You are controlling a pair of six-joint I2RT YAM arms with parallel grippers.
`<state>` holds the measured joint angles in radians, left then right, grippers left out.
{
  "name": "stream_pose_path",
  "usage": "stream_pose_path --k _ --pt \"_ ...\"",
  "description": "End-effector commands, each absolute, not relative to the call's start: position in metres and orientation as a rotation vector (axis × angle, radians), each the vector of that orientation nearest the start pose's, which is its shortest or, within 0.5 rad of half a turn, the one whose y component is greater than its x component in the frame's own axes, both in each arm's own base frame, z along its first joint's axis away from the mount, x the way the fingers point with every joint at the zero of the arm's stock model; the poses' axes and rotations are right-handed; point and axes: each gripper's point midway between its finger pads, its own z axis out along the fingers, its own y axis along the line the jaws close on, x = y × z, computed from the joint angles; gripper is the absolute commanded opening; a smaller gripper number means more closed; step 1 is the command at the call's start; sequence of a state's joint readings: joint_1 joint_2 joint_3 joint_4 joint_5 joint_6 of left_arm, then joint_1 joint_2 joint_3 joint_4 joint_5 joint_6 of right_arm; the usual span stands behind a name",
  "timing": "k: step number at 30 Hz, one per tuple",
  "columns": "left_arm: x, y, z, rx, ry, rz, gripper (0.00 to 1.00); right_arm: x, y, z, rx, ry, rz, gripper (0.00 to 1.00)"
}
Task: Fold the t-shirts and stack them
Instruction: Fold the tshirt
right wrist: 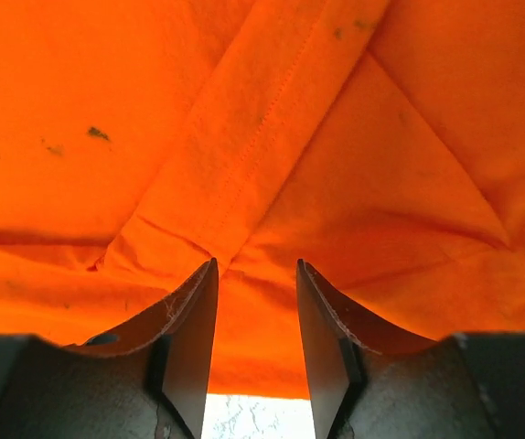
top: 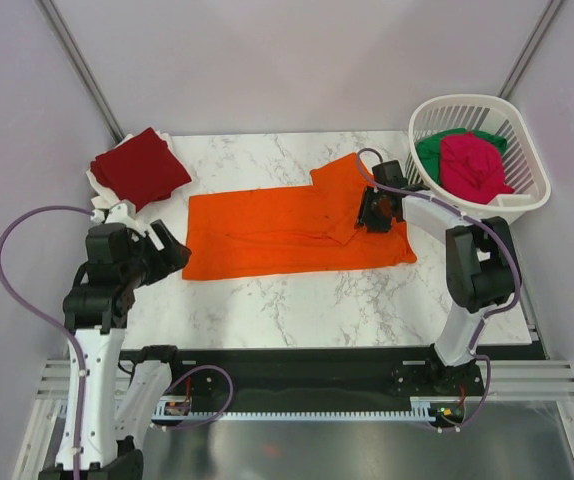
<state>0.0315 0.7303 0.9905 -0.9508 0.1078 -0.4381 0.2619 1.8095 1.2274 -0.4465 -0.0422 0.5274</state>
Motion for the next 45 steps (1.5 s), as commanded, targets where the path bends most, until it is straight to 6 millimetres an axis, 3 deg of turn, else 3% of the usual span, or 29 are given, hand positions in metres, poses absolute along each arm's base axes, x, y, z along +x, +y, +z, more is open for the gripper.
stream_pose_path --k 1,14,17,18,24,33,35,39,43,45 --pt "0.200 -0.030 0.228 -0.393 2.207 -0.323 0.84 0.425 0.152 0.065 0.334 2.545 0.422 0.47" --pt "0.198 -0.036 0.225 -0.406 2.203 -0.364 0.82 0.430 0.157 0.032 0.371 2.587 0.422 0.45" --pt "0.198 -0.039 0.219 -0.409 2.218 -0.390 0.81 0.432 0.157 0.031 0.373 2.585 0.420 0.35" --pt "0.198 -0.041 0.214 -0.412 2.230 -0.400 0.81 0.433 0.158 0.030 0.371 2.585 0.421 0.28" --pt "0.198 -0.042 0.213 -0.412 2.237 -0.406 0.80 0.438 0.159 0.036 0.366 2.569 0.426 0.17" --pt "0.200 -0.043 0.211 -0.415 2.246 -0.411 0.80 0.446 0.166 0.068 0.326 2.520 0.398 0.17" --pt "0.199 -0.043 0.210 -0.416 2.247 -0.412 0.80 0.450 0.168 0.069 0.317 2.519 0.402 0.09" --pt "0.200 -0.043 0.211 -0.417 2.244 -0.413 0.80 0.456 0.175 0.066 0.305 2.532 0.405 0.12" --pt "0.199 -0.042 0.210 -0.418 2.245 -0.411 0.80 0.463 0.179 0.070 0.298 2.528 0.394 0.28" --pt "0.199 -0.042 0.210 -0.421 2.248 -0.410 0.80 0.466 0.180 0.071 0.295 2.526 0.391 0.29"
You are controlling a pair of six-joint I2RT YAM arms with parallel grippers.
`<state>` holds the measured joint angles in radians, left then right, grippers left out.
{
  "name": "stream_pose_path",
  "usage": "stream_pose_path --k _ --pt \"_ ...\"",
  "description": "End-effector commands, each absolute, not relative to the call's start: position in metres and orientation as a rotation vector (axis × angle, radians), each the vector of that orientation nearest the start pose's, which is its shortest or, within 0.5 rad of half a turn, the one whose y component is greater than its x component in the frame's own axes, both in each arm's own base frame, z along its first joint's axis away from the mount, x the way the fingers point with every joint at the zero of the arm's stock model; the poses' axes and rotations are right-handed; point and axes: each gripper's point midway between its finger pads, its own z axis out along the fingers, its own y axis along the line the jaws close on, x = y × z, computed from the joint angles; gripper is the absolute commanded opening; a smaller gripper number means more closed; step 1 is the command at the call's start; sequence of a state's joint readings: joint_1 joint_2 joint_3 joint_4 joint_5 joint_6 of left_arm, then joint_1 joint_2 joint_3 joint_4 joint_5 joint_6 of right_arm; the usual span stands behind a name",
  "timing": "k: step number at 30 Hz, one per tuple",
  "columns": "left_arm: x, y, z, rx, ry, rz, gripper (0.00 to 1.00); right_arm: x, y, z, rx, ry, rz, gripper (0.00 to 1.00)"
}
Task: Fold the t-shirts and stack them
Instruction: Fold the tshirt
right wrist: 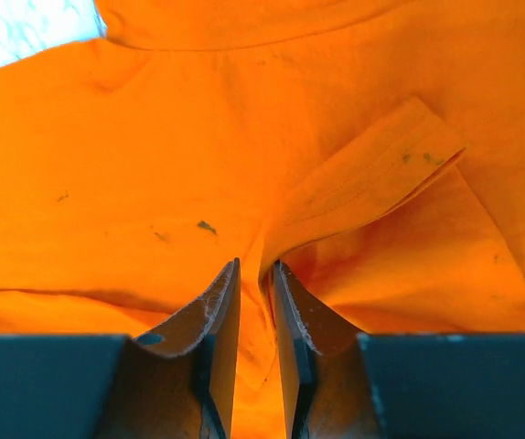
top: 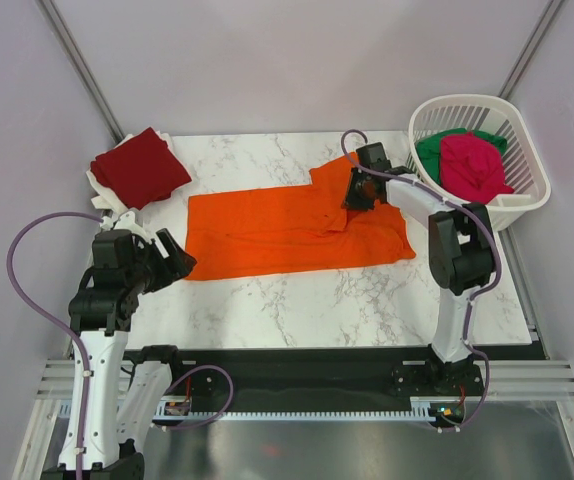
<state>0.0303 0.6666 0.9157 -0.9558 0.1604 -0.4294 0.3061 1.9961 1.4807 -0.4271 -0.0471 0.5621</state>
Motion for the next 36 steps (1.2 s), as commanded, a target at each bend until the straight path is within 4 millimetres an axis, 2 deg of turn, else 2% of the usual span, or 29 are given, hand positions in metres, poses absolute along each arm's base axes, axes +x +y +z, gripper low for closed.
stream_pose_path --k 1,6,8,10,11,12,14,15,16,19,20,22,23,24,25,26,27,29,30,31,32,33,35,36 --pt "0.200 -0.042 0.210 -0.419 2.247 -0.411 0.80 0.467 0.181 0.072 0.293 2.523 0.393 0.29" --pt "0.201 -0.042 0.209 -0.424 2.253 -0.411 0.79 0.477 0.195 0.069 0.274 2.523 0.417 0.30" --pt "0.201 -0.041 0.208 -0.428 2.255 -0.410 0.79 0.482 0.199 0.058 0.277 2.539 0.417 0.30" --pt "0.201 -0.041 0.208 -0.429 2.255 -0.409 0.79 0.494 0.206 0.060 0.269 2.523 0.431 0.30" --pt "0.201 -0.040 0.208 -0.430 2.253 -0.408 0.79 0.496 0.207 0.051 0.271 2.537 0.420 0.30" --pt "0.202 -0.041 0.208 -0.429 2.256 -0.412 0.79 0.507 0.209 0.059 0.267 2.509 0.426 0.30" --pt "0.202 -0.040 0.206 -0.434 2.261 -0.407 0.79 0.518 0.211 0.058 0.267 2.498 0.421 0.31" --pt "0.202 -0.041 0.205 -0.433 2.268 -0.413 0.79 0.530 0.216 0.075 0.244 2.457 0.436 0.31" --pt "0.203 -0.040 0.204 -0.437 2.271 -0.412 0.79 0.534 0.217 0.081 0.232 2.444 0.440 0.32" --pt "0.205 -0.039 0.202 -0.448 2.278 -0.405 0.79 0.543 0.213 0.112 0.200 2.393 0.411 0.44" --pt "0.205 -0.037 0.201 -0.464 2.283 -0.393 0.79 0.543 0.206 0.133 0.208 2.347 0.378 0.50" --pt "0.207 -0.034 0.196 -0.497 2.299 -0.370 0.78 0.529 0.192 0.139 0.211 2.346 0.316 0.52" --pt "0.209 -0.031 0.195 -0.525 2.301 -0.360 0.78 0.520 0.185 0.167 0.215 2.299 0.308 0.53" --pt "0.211 -0.028 0.193 -0.545 2.304 -0.338 0.78 0.504 0.170 0.151 0.238 2.330 0.235 0.53" --pt "0.213 -0.027 0.191 -0.583 2.316 -0.334 0.78 0.493 0.165 0.153 0.247 2.330 0.227 0.53" --pt "0.216 -0.027 0.190 -0.597 2.323 -0.333 0.78 0.479 0.161 0.175 0.247 2.290 0.248 0.53" --pt "0.220 -0.030 0.190 -0.603 2.320 -0.358 0.77 0.459 0.153 0.151 0.250 2.338 0.227 0.53" --pt "0.226 -0.035 0.182 -0.641 2.343 -0.396 0.77 0.437 0.148 0.155 0.249 2.337 0.250 0.51" --pt "0.234 -0.038 0.182 -0.641 2.330 -0.418 0.76 0.422 0.143 0.137 0.250 2.382 0.237 0.50" --pt "0.238 -0.040 0.181 -0.651 2.326 -0.431 0.76 0.413 0.142 0.130 0.249 2.404 0.250 0.48" --pt "0.242 -0.043 0.171 -0.681 2.348 -0.444 0.76 0.406 0.140 0.126 0.254 2.417 0.267 0.46" --pt "0.251 -0.044 0.170 -0.687 2.331 -0.452 0.76 0.394 0.133 0.106 0.276 2.467 0.272 0.45" --pt "0.259 -0.056 0.161 -0.698 2.352 -0.487 0.75 0.380 0.125 0.091 0.311 2.517 0.308 0.39" --pt "0.264 -0.058 0.149 -0.717 2.387 -0.470 0.75 0.369 0.109 0.075 0.357 2.550 0.267 0.39"
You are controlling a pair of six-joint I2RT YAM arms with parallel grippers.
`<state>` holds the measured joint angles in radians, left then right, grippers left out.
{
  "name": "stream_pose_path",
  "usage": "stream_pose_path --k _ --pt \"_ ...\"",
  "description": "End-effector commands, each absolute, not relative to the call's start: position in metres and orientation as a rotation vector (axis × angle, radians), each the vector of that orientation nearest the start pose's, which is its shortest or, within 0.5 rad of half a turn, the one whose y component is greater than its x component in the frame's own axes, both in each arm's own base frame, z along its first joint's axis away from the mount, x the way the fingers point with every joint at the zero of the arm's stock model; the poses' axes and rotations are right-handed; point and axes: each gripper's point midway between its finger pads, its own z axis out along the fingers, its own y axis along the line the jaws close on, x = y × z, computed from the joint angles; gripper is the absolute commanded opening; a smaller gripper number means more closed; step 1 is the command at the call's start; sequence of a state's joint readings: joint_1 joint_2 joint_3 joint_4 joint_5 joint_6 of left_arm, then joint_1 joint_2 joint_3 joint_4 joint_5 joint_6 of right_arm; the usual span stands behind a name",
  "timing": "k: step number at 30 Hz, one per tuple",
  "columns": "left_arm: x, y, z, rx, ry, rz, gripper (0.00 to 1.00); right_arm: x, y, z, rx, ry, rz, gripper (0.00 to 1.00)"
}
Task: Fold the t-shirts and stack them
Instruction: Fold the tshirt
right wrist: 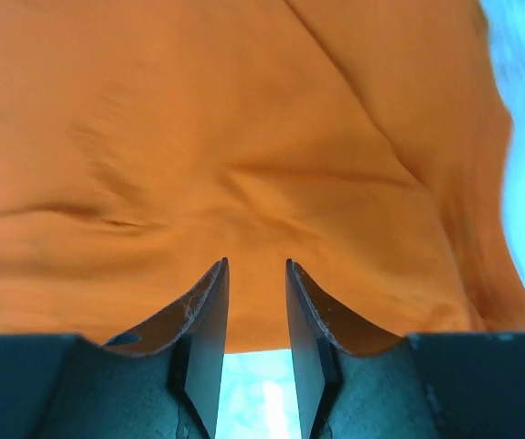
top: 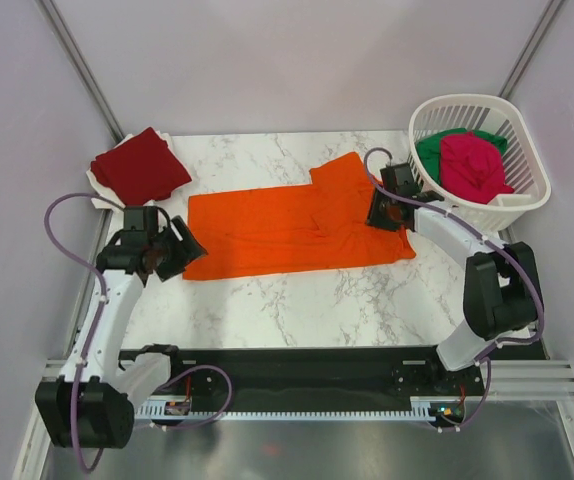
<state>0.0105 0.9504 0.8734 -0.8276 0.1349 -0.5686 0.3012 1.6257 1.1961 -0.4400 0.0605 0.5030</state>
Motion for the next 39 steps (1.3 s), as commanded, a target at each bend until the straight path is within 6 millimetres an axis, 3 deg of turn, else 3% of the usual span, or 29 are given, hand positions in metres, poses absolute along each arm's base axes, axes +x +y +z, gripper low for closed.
stream_pose_path --k 1,5,8,13,17,20,23,26,27,35,39 --pt "0.271 -0.061 0.145 -0.716 2.388 -0.464 0.75 0.365 0.100 0.070 0.382 2.554 0.237 0.39" --pt "0.287 -0.066 0.112 -0.736 2.445 -0.375 0.74 0.346 0.048 0.057 0.539 2.528 0.049 0.46" --pt "0.295 -0.060 0.084 -0.766 2.490 -0.268 0.74 0.339 0.030 0.055 0.593 2.506 -0.028 0.51" --pt "0.296 -0.045 0.042 -0.834 2.555 -0.107 0.74 0.329 0.023 0.034 0.619 2.558 -0.086 0.55" --pt "0.293 -0.039 0.011 -0.865 2.623 -0.017 0.74 0.330 0.024 0.035 0.614 2.558 -0.076 0.56" --pt "0.287 -0.034 0.000 -0.886 2.640 0.038 0.75 0.325 0.024 0.033 0.615 2.564 -0.073 0.57" --pt "0.275 -0.033 -0.003 -0.948 2.631 0.031 0.76 0.313 0.022 0.029 0.633 2.567 -0.084 0.57" --pt "0.264 -0.041 0.006 -0.990 2.602 -0.059 0.76 0.302 0.020 0.030 0.659 2.558 -0.080 0.58" --pt "0.264 -0.044 0.017 -0.985 2.566 -0.111 0.76 0.299 0.021 0.030 0.681 2.557 -0.076 0.58" --pt "0.208 -0.058 0.032 -1.082 2.548 -0.283 0.77 0.269 0.009 0.053 0.776 2.528 -0.056 0.58" --pt "0.198 -0.059 0.047 -1.049 2.520 -0.322 0.78 0.256 0.014 0.075 0.787 2.478 0.017 0.58"
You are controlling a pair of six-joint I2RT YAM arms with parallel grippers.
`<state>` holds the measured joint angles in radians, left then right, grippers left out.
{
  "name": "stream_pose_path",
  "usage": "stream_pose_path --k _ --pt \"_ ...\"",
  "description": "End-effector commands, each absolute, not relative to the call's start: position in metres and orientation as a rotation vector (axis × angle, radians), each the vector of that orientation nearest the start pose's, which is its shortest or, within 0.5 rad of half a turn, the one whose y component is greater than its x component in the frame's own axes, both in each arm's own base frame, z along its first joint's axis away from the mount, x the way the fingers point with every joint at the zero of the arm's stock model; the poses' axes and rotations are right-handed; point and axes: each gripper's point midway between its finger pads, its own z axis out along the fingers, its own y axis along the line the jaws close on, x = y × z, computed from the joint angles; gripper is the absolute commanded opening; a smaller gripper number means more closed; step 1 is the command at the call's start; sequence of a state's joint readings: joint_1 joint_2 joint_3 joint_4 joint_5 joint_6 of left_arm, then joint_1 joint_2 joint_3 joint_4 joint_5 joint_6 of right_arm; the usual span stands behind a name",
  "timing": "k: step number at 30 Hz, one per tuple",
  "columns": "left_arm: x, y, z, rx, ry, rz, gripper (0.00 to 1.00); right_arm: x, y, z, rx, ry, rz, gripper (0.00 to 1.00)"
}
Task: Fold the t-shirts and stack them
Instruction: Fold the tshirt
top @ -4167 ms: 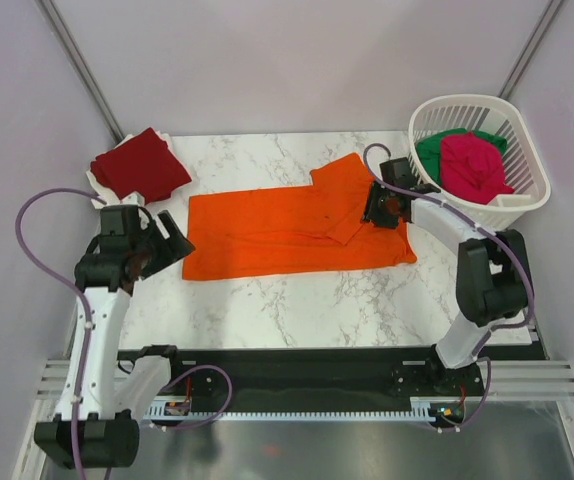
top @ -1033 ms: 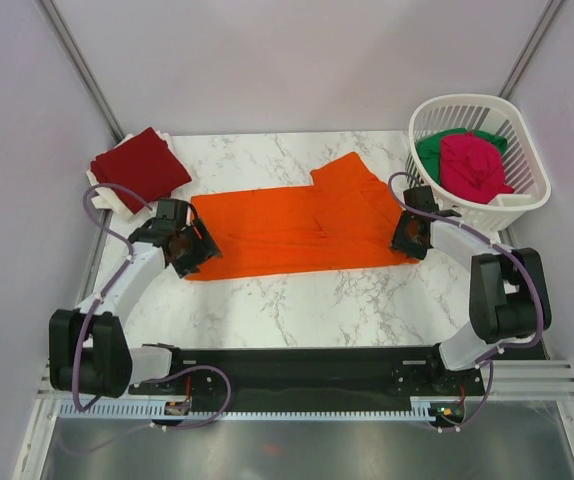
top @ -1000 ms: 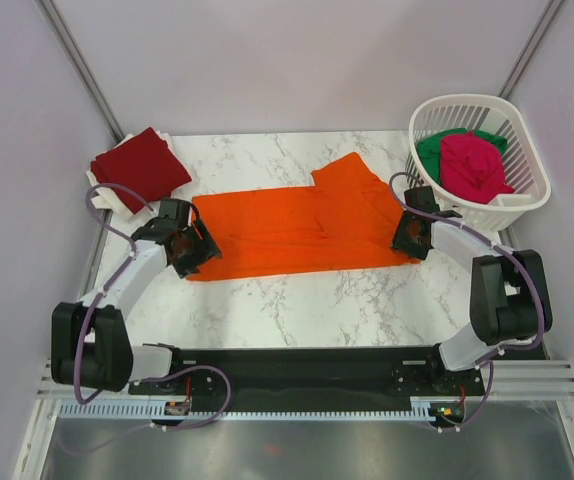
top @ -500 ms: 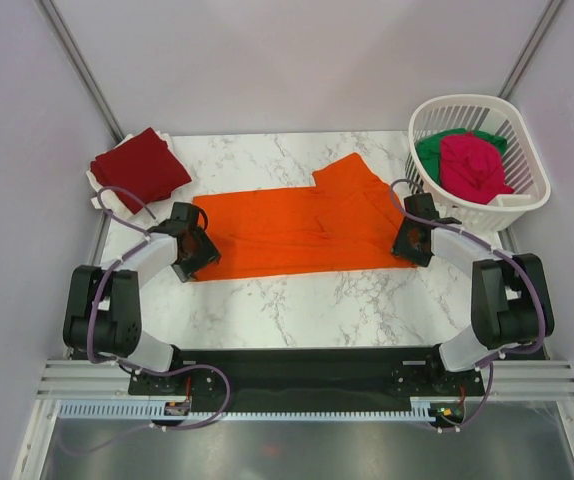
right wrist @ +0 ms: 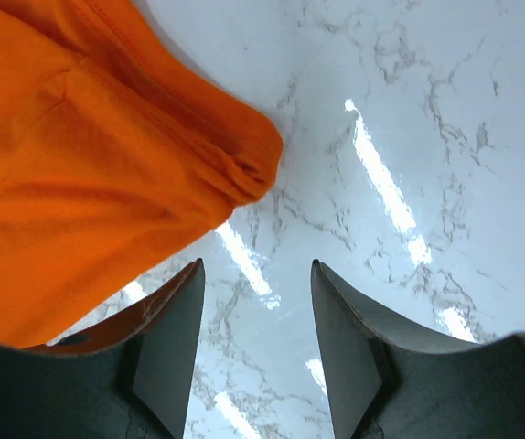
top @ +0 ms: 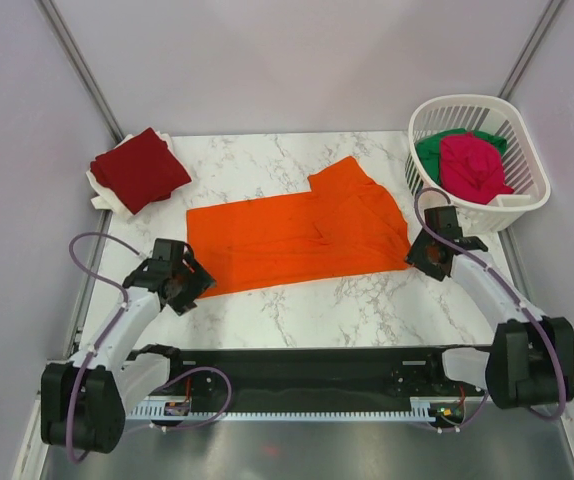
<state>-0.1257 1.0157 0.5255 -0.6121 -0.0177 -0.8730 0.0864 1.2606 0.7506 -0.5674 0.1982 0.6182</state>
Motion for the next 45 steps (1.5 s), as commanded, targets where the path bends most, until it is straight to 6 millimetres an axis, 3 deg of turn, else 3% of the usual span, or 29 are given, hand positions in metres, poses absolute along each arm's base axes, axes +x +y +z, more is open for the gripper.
stream_pose_path --k 1,3,5,7,8,9,10,11,12,13,14,15,16,17,18,19,20,21,23,24,25,26,27,31,32,43,45 --pt "0.199 -0.058 0.052 -1.039 2.517 -0.322 0.78 0.254 0.020 0.080 0.780 2.472 0.076 0.59" --pt "0.202 -0.065 0.061 -1.003 2.516 -0.377 0.78 0.257 0.031 0.091 0.745 2.437 0.175 0.59" --pt "0.215 -0.074 0.081 -0.949 2.500 -0.450 0.78 0.274 0.049 0.121 0.641 2.358 0.318 0.61" --pt "0.240 -0.080 0.121 -0.798 2.451 -0.494 0.77 0.289 0.059 0.135 0.564 2.342 0.357 0.63" --pt "0.247 -0.083 0.136 -0.740 2.439 -0.509 0.77 0.306 0.071 0.158 0.492 2.302 0.399 0.64" --pt "0.262 -0.083 0.167 -0.637 2.406 -0.504 0.77 0.317 0.077 0.153 0.443 2.340 0.381 0.64" --pt "0.266 -0.083 0.181 -0.583 2.392 -0.497 0.77 0.328 0.082 0.157 0.415 2.345 0.372 0.66" --pt "0.271 -0.080 0.193 -0.545 2.375 -0.476 0.77 0.350 0.092 0.183 0.360 2.298 0.377 0.66" --pt "0.278 -0.078 0.214 -0.466 2.338 -0.455 0.77 0.366 0.097 0.168 0.323 2.355 0.340 0.67" --pt "0.275 -0.075 0.218 -0.441 2.345 -0.428 0.77 0.380 0.104 0.170 0.292 2.358 0.338 0.68" --pt "0.276 -0.069 0.220 -0.425 2.341 -0.385 0.78 0.406 0.111 0.195 0.261 2.297 0.321 0.68" --pt "0.273 -0.065 0.220 -0.393 2.349 -0.351 0.78 0.426 0.114 0.169 0.258 2.360 0.281 0.69" --pt "0.266 -0.060 0.216 -0.400 2.366 -0.317 0.78 0.453 0.120 0.199 0.254 2.310 0.290 0.70" --pt "0.261 -0.060 0.211 -0.398 2.383 -0.312 0.78 0.469 0.122 0.199 0.251 2.311 0.277 0.70" --pt "0.253 -0.060 0.201 -0.379 2.415 -0.313 0.78 0.490 0.124 0.168 0.257 2.372 0.225 0.71" --pt "0.243 -0.063 0.199 -0.360 2.426 -0.337 0.78 0.516 0.126 0.199 0.265 2.305 0.223 0.73" --pt "0.238 -0.062 0.198 -0.348 2.426 -0.338 0.78 0.531 0.127 0.199 0.271 2.294 0.205 0.75" --pt "0.228 -0.061 0.196 -0.318 2.427 -0.329 0.78 0.560 0.131 0.196 0.260 2.272 0.196 0.83" --pt "0.222 -0.055 0.197 -0.293 2.399 -0.300 0.80 0.584 0.133 0.187 0.260 2.259 0.168 0.87" --pt "0.218 -0.053 0.197 -0.296 2.402 -0.290 0.80 0.597 0.132 0.151 0.261 2.304 0.135 0.94" --pt "0.213 -0.059 0.204 -0.261 2.377 -0.339 0.80 0.613 0.135 0.167 0.258 2.247 0.151 0.96" --pt "0.214 -0.060 0.208 -0.262 2.351 -0.352 0.81 0.619 0.136 0.160 0.260 2.243 0.153 0.98" --pt "0.213 -0.061 0.207 -0.271 2.342 -0.358 0.81 0.626 0.143 0.137 0.244 2.267 0.179 0.98" --pt "0.212 -0.075 0.211 -0.252 2.289 -0.473 0.81 0.645 0.148 0.112 0.242 2.233 0.202 0.98" --pt "0.211 -0.076 0.211 -0.246 2.273 -0.487 0.81 0.646 0.147 0.098 0.243 2.251 0.187 0.98" --pt "0.212 -0.073 0.217 -0.259 2.230 -0.474 0.82 0.651 0.148 0.042 0.253 2.286 0.106 0.96" --pt "0.212 -0.072 0.217 -0.265 2.231 -0.470 0.82 0.652 0.146 0.034 0.262 2.291 0.101 0.92"
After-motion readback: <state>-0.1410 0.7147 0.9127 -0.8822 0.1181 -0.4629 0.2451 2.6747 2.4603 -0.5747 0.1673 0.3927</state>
